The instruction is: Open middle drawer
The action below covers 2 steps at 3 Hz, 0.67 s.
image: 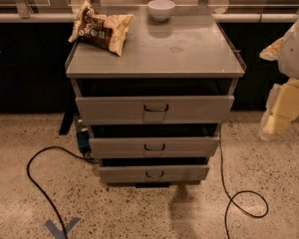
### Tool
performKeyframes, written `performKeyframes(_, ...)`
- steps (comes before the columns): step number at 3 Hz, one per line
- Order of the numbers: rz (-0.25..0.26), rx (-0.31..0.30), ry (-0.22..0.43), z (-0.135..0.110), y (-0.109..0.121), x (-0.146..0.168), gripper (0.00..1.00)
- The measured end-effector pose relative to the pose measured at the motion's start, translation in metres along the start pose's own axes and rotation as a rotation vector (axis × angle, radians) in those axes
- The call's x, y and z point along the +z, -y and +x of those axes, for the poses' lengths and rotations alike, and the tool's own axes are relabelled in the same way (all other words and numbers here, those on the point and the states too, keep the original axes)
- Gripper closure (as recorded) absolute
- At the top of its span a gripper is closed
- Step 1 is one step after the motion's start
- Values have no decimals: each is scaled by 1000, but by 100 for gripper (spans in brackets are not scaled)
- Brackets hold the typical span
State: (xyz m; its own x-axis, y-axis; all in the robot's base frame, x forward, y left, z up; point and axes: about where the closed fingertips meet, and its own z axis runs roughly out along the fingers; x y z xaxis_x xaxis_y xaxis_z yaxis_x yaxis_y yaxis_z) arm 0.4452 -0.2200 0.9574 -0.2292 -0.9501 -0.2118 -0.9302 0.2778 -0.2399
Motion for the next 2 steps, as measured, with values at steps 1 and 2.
performKeyframes(1,-29,24,39,6,-2,39,0)
performKeyframes(2,-87,82,133,12,-11,97,0)
